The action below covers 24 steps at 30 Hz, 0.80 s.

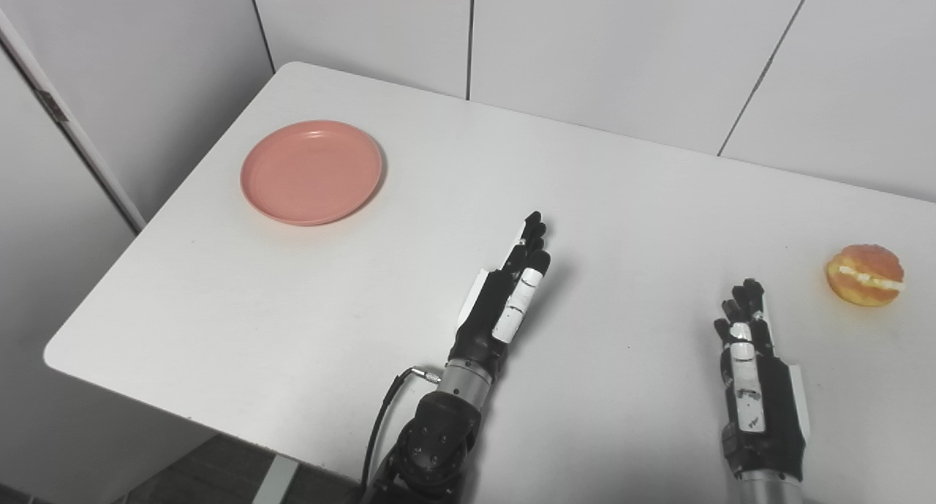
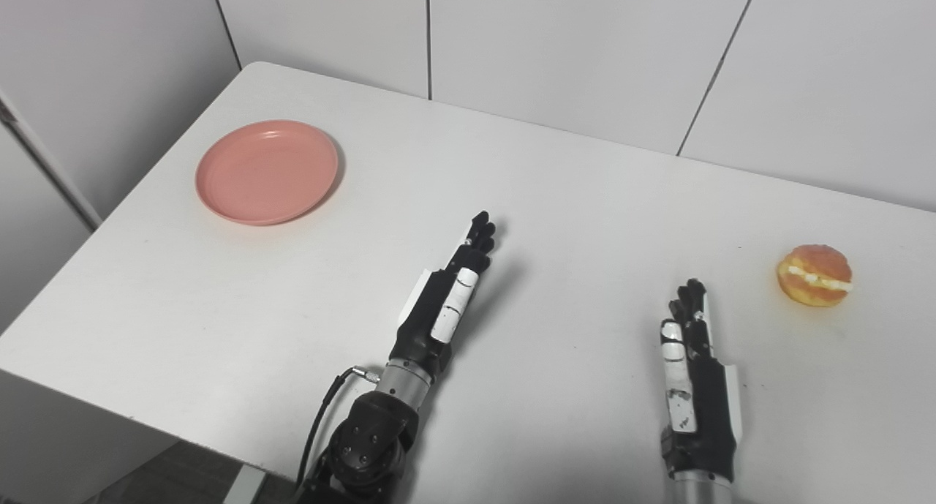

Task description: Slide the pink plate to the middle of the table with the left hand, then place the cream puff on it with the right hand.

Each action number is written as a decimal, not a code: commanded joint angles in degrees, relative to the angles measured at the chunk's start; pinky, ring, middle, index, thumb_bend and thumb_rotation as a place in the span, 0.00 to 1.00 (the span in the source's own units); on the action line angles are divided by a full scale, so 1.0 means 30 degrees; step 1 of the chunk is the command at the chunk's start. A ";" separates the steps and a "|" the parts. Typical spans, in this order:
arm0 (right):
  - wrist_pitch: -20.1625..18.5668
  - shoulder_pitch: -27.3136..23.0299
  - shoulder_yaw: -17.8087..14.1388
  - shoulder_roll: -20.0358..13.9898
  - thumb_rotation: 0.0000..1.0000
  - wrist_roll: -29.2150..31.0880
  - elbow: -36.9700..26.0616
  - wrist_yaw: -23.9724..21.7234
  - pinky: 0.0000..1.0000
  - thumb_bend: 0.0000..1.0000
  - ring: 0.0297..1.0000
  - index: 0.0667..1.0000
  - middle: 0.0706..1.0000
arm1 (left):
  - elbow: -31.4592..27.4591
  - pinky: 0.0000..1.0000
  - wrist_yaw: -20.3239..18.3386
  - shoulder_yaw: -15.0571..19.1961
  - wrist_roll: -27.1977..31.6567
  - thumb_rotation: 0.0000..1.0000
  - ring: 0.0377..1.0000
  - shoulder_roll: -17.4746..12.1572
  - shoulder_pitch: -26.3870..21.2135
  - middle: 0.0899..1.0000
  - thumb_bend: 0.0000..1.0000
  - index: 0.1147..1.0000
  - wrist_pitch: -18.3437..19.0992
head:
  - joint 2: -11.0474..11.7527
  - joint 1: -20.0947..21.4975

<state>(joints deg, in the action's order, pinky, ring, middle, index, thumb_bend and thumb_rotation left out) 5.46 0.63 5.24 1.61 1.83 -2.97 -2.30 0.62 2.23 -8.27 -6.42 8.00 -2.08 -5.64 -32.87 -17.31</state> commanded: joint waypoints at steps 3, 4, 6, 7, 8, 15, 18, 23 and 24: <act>0.1079 -0.0265 0.0002 -0.0122 0.90 -0.0264 -0.0069 -0.0140 1.00 0.62 1.00 1.00 1.00 | -0.0595 1.00 0.0214 0.0504 0.0122 1.00 1.00 -0.0066 -0.0372 1.00 0.69 1.00 0.0184 | 0.0040 -0.0187; 0.1093 -0.0288 0.0014 -0.0137 0.90 -0.0191 -0.0032 -0.0215 1.00 0.62 1.00 1.00 1.00 | -0.0740 1.00 0.0447 0.0667 -0.0121 1.00 1.00 -0.0033 -0.0494 1.00 0.69 1.00 0.0297 | 0.0049 -0.0191; 0.1109 -0.0285 -0.0009 -0.0108 0.89 -0.0010 -0.0029 -0.0314 1.00 0.61 1.00 1.00 1.00 | -0.0828 1.00 0.0806 0.1041 -0.0300 1.00 1.00 0.0012 -0.0842 1.00 0.69 1.00 0.0176 | 0.0102 -0.0182; 0.1101 -0.0292 -0.0002 -0.0124 0.87 -0.0016 -0.0032 -0.0350 1.00 0.61 1.00 1.00 1.00 | -0.0759 1.00 0.1011 0.1263 -0.0407 1.00 1.00 -0.0021 -0.1081 1.00 0.69 0.99 -0.0024 | 0.0102 -0.0182; 0.1109 -0.0301 0.0002 -0.0127 0.87 -0.0050 -0.0033 -0.0361 1.00 0.61 1.00 1.00 1.00 | -0.0683 1.00 0.1210 0.1449 -0.0520 1.00 1.00 -0.0045 -0.1270 1.00 0.69 0.99 -0.0172 | 0.0100 -0.0195; 0.1077 -0.0241 0.0062 -0.0213 0.88 -0.0106 -0.0121 -0.0494 1.00 0.60 1.00 1.00 1.00 | -0.1152 1.00 0.1443 0.2500 -0.0264 1.00 0.99 -0.0666 -0.2401 0.97 0.72 0.97 0.0211 | 0.0100 -0.0197; 0.1177 -0.0223 0.0099 -0.0308 0.89 -0.0208 -0.0101 -0.0562 1.00 0.60 1.00 1.00 1.00 | -0.1110 1.00 0.1568 0.2986 -0.0050 1.00 0.98 -0.0987 -0.2927 0.96 0.73 0.96 -0.0321 | 0.0100 -0.0197; 0.1247 -0.0205 0.0162 -0.0463 0.91 -0.0255 -0.0137 -0.0716 1.00 0.59 1.00 1.00 1.00 | -0.1577 0.97 0.1914 0.3908 0.0414 1.00 0.94 -0.1135 -0.3783 0.93 0.74 0.93 -0.0095 | 0.0069 -0.0181; 0.1304 -0.0196 0.0173 -0.0491 0.91 -0.0272 -0.0124 -0.0732 1.00 0.59 1.00 1.00 1.00 | -0.1610 0.97 0.1984 0.4008 0.0415 1.00 0.94 -0.1132 -0.3873 0.92 0.74 0.92 -0.0089 | 0.0069 -0.0181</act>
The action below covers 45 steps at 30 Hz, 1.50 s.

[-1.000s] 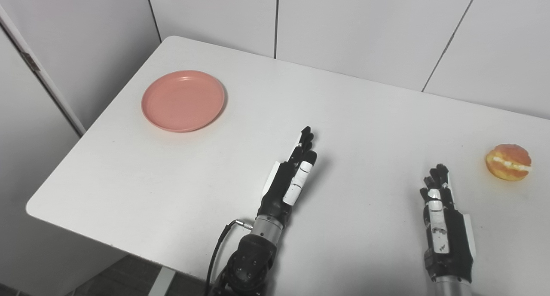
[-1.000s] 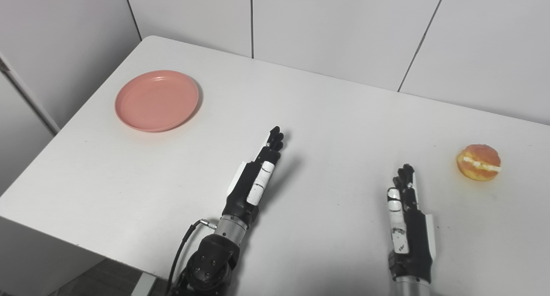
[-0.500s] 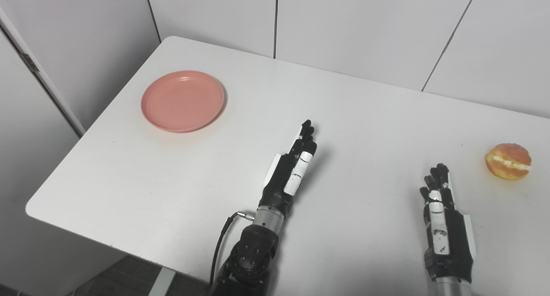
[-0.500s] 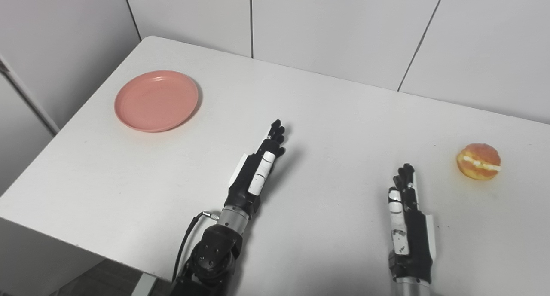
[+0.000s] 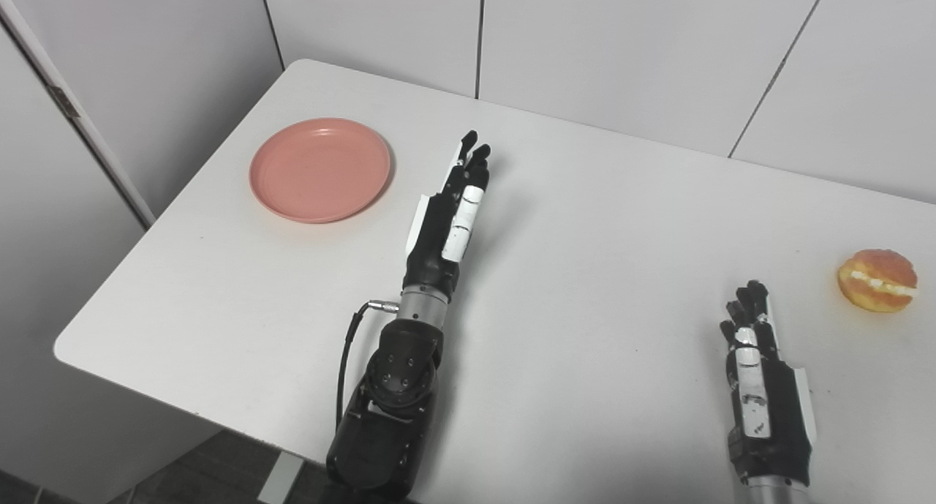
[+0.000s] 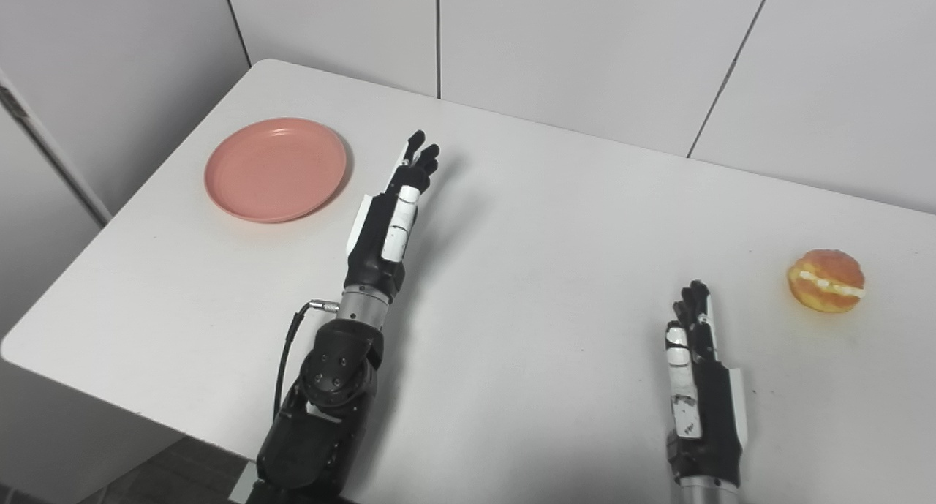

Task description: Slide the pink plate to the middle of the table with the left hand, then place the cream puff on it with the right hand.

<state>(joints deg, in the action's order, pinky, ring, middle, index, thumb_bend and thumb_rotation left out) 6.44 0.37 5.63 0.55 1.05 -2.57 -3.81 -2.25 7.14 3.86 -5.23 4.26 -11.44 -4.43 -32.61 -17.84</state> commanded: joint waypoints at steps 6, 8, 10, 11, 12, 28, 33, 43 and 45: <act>0.0839 -0.0107 0.0247 -0.0429 0.95 -0.0216 -0.0396 -0.0464 1.00 0.57 1.00 1.00 1.00 | -0.0623 1.00 0.0503 0.1027 0.0741 1.00 0.96 -0.0528 -0.1720 0.92 0.78 0.91 -0.0164 | -0.0055 -0.0039; 0.0746 -0.0126 0.0290 -0.0506 0.96 -0.0188 -0.0392 -0.0546 1.00 0.57 1.00 1.00 1.00 | -0.0489 1.00 0.0635 0.1361 0.0784 1.00 0.95 -0.0793 -0.1939 0.92 0.79 0.90 -0.0170 | -0.0014 -0.0020; 0.0723 -0.0177 0.0289 -0.0509 0.94 -0.0025 -0.0307 -0.0623 1.00 0.57 1.00 1.00 1.00 | -0.0255 1.00 0.0785 0.1726 0.0837 1.00 0.95 -0.1119 -0.2173 0.91 0.78 0.90 -0.0316 | -0.0014 -0.0020; 0.0787 -0.0210 0.0306 -0.0523 0.92 -0.0051 -0.0241 -0.0631 1.00 0.59 1.00 1.00 1.00 | -0.0103 1.00 0.0843 0.1952 0.0901 1.00 0.94 -0.1388 -0.2302 0.91 0.78 0.90 -0.0416 | -0.0014 -0.0020; 0.0859 -0.0239 0.0314 -0.0542 0.92 -0.0044 -0.0192 -0.0666 1.00 0.59 1.00 1.00 1.00 | 0.0041 1.00 0.0887 0.2181 0.1019 1.00 0.95 -0.1615 -0.2433 0.92 0.79 0.91 -0.0512 | -0.0035 -0.0011; 0.1641 -0.0389 0.0225 -0.0644 0.92 0.0409 0.0355 -0.1148 1.00 0.61 1.00 1.00 1.00 | 0.0073 1.00 0.1403 0.4526 0.2429 1.00 0.91 -0.3708 -0.3459 0.87 0.87 0.87 0.0787 | 0.0122 -0.0018; 0.1449 -0.0452 0.0219 -0.0667 0.90 0.0705 0.0334 -0.1401 1.00 0.62 1.00 1.00 1.00 | 0.0696 1.00 0.1690 0.5317 0.2494 1.00 0.91 -0.4593 -0.3432 0.85 0.88 0.85 0.0614 | 0.0206 -0.0048; 0.1582 -0.0531 0.0186 -0.0834 0.89 0.0758 0.0458 -0.1467 1.00 0.61 1.00 1.00 1.00 | 0.2648 0.95 0.2304 0.7295 0.3862 1.00 0.83 -0.5990 -0.3750 0.77 0.94 0.78 -0.0400 | 0.0251 -0.0175; 0.1575 -0.0544 0.0200 -0.0897 0.90 0.0615 0.0483 -0.1449 1.00 0.61 1.00 1.00 1.00 | 0.2992 0.95 0.2382 0.7417 0.3753 1.00 0.84 -0.6260 -0.3692 0.77 0.95 0.78 -0.0611 | 0.0249 -0.0191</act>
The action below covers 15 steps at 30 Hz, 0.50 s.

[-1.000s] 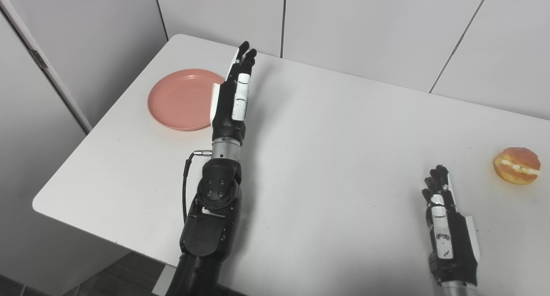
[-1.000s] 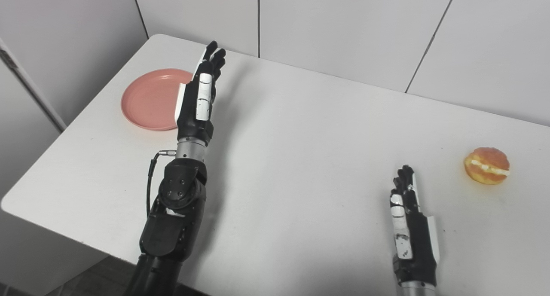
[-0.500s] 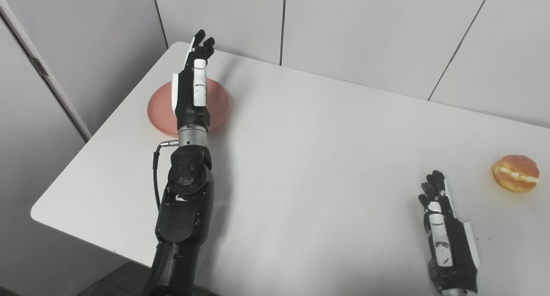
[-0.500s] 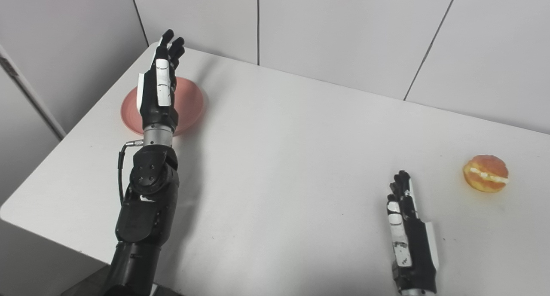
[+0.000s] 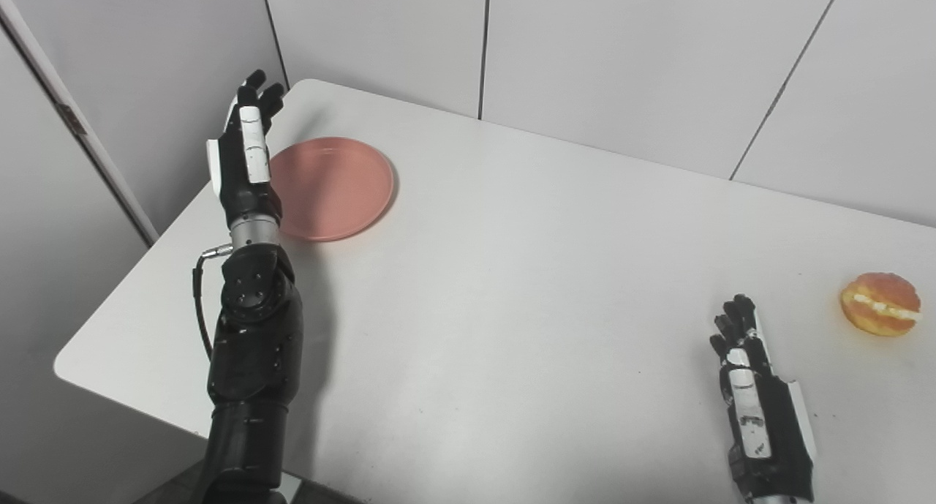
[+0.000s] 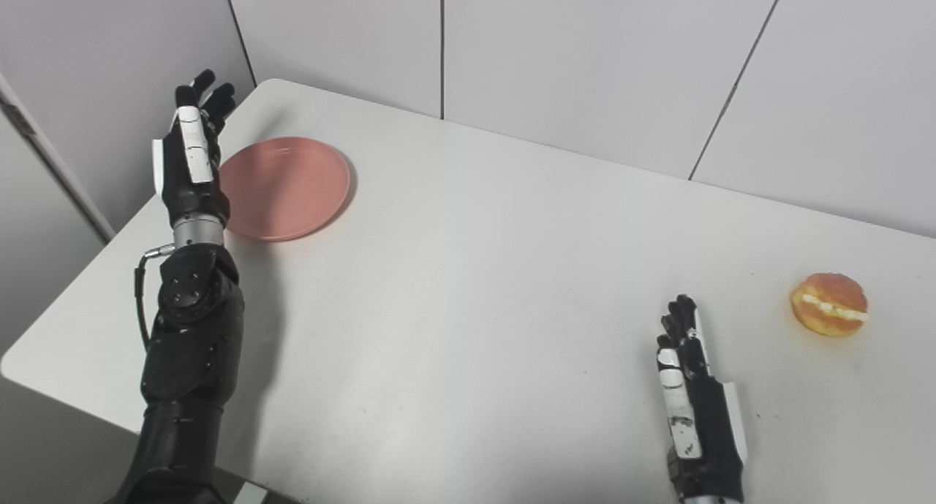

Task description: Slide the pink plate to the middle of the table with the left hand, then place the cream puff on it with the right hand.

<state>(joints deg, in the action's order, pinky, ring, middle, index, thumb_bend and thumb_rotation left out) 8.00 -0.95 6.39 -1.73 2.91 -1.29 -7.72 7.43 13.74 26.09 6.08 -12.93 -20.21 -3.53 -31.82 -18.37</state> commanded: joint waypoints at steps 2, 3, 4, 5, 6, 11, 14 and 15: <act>0.1091 -0.0123 -0.0081 -0.0157 0.90 0.0044 0.0097 -0.0197 1.00 0.62 1.00 1.00 1.00 | 0.0009 0.96 0.0220 0.0181 0.0052 1.00 0.86 -0.0755 -0.0675 0.78 0.95 0.78 -0.1051 | -0.0002 -0.0059; 0.1134 -0.0114 -0.0089 -0.0166 0.89 0.0104 0.0104 -0.0251 1.00 0.61 1.00 1.00 1.00 | 0.0197 0.93 0.0266 0.0275 0.0067 1.00 0.86 -0.0863 -0.0653 0.79 0.95 0.77 -0.1184 | -0.0002 -0.0059; 0.1140 -0.0107 -0.0096 -0.0169 0.89 0.0154 0.0100 -0.0293 1.00 0.61 1.00 1.00 1.00 | 0.0371 0.91 0.0298 0.0344 0.0085 1.00 0.86 -0.0966 -0.0635 0.79 0.95 0.77 -0.1290 | -0.0002 -0.0059; 0.1140 -0.0102 -0.0100 -0.0171 0.90 0.0174 0.0093 -0.0320 1.00 0.60 1.00 1.00 1.00 | 0.0483 0.89 0.0329 0.0366 0.0091 1.00 0.86 -0.1030 -0.0628 0.78 0.95 0.77 -0.1365 | -0.0002 -0.0059; 0.1103 -0.0091 -0.0116 -0.0157 0.90 0.0178 0.0068 -0.0314 1.00 0.60 1.00 1.00 1.00 | 0.0779 0.90 0.0269 0.0432 0.0205 1.00 0.85 -0.1212 -0.0602 0.79 0.95 0.77 -0.1291 | -0.0002 -0.0059; 0.1096 -0.0081 -0.0155 -0.0153 0.89 0.0306 0.0056 -0.0377 1.00 0.60 1.00 1.00 1.00 | 0.2300 0.94 0.0256 0.0491 0.0365 1.00 0.84 -0.1881 -0.0626 0.77 0.91 0.76 -0.1616 | -0.0002 -0.0059; 0.1111 -0.0030 -0.0171 -0.0148 0.90 0.0264 -0.0011 -0.0337 1.00 0.60 1.00 1.00 1.00 | 0.2825 0.98 0.0282 0.0475 0.0424 1.00 0.84 -0.2055 -0.0593 0.76 0.92 0.76 -0.1649 | -0.0096 -0.0074; 0.1119 -0.0020 -0.0185 -0.0139 0.90 0.0287 -0.0020 -0.0337 1.00 0.60 1.00 1.00 1.00 | 0.3021 0.97 0.0251 0.0466 0.0451 1.00 0.83 -0.2105 -0.0586 0.76 0.92 0.75 -0.1748 | -0.0096 -0.0074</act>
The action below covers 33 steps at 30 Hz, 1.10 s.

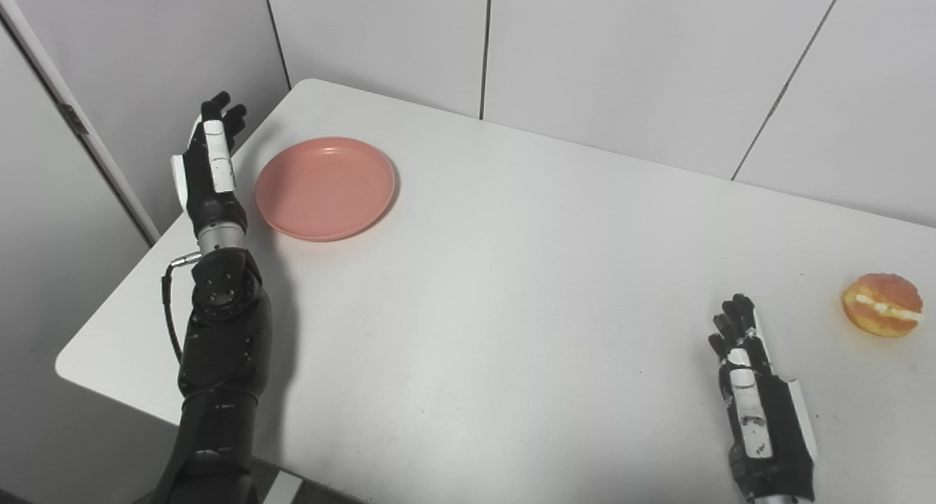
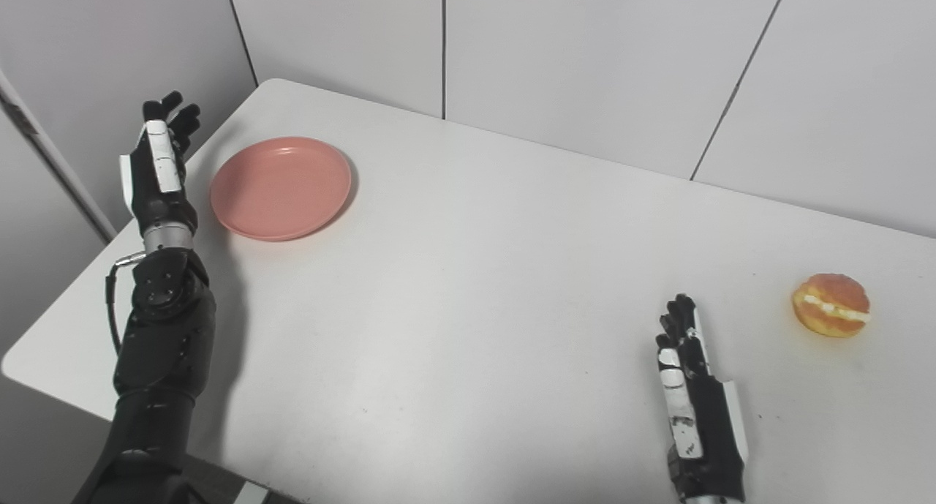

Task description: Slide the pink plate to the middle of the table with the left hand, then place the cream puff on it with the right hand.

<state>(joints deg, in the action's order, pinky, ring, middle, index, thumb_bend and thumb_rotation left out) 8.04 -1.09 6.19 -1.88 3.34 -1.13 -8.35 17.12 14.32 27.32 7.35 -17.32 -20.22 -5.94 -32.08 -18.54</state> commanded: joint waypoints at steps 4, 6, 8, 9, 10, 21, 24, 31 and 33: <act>0.1054 -0.0027 -0.0129 -0.0097 0.90 0.0320 -0.0030 -0.0248 1.00 0.61 1.00 1.00 1.00 | 0.0694 0.91 -0.0123 -0.0086 0.0120 1.00 0.80 -0.0798 -0.0683 0.75 0.89 0.76 -0.1232 | -0.0008 -0.0015; 0.1083 -0.0044 -0.0132 -0.0093 0.90 0.0340 -0.0003 -0.0249 1.00 0.61 1.00 1.00 1.00 | 0.1220 0.95 -0.0358 -0.0304 0.0095 1.00 0.83 -0.0978 -0.0708 0.75 0.89 0.77 -0.1209 | -0.0008 -0.0015; 0.0956 -0.0028 -0.0117 -0.0072 0.90 0.0299 -0.0087 -0.0199 1.00 0.61 1.00 1.00 1.00 | 0.1736 0.96 -0.0535 -0.0462 0.0175 1.00 0.84 -0.1039 -0.0755 0.76 0.89 0.79 -0.1344 | -0.0009 0.0088; 0.0919 -0.0029 -0.0111 -0.0073 0.90 0.0306 -0.0101 -0.0204 1.00 0.61 1.00 1.00 1.00 | 0.1946 0.93 -0.0626 -0.0520 0.0245 1.00 0.83 -0.1028 -0.0781 0.76 0.88 0.77 -0.1443 | -0.0009 0.0088; 0.0907 -0.0032 -0.0115 -0.0069 0.90 0.0316 -0.0096 -0.0203 1.00 0.61 1.00 1.00 1.00 | 0.2090 0.92 -0.0707 -0.0564 0.0336 1.00 0.82 -0.0995 -0.0801 0.75 0.86 0.76 -0.1479 | -0.0009 0.0088; 0.0816 0.0085 -0.0183 0.0026 0.87 0.0394 -0.0363 -0.0121 1.00 0.59 1.00 1.00 1.00 | 0.2624 0.95 -0.1210 -0.1863 0.0144 1.00 0.86 -0.0917 -0.0587 0.79 0.83 0.80 -0.1106 | 0.0006 0.0288; 0.0797 0.0102 -0.0232 0.0078 0.86 0.0212 -0.0417 0.0022 1.00 0.60 1.00 1.00 1.00 | 0.2900 0.93 -0.0944 -0.2153 -0.0049 1.00 0.84 -0.0726 -0.0718 0.78 0.83 0.80 -0.1171 | 0.0006 0.0288; 0.0813 0.0095 -0.0361 0.0115 0.86 0.0121 -0.0364 0.0122 1.00 0.59 1.00 1.00 1.00 | 0.2407 0.99 -0.1076 -0.2670 0.0082 1.00 0.89 -0.0523 -0.0490 0.81 0.85 0.83 -0.0277 | 0.0156 0.0342; 0.0834 0.0101 -0.0400 0.0166 0.86 0.0128 -0.0336 0.0155 1.00 0.59 1.00 1.00 1.00 | 0.2223 1.00 -0.1110 -0.2735 0.0200 1.00 0.89 -0.0436 -0.0442 0.81 0.83 0.83 -0.0113 | 0.0245 0.0377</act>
<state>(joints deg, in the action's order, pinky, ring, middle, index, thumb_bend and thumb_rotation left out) 8.03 -0.96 5.38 -1.57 3.35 -1.31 -8.09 25.35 11.73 19.71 8.18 -18.65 -20.53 -6.97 -31.29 -17.40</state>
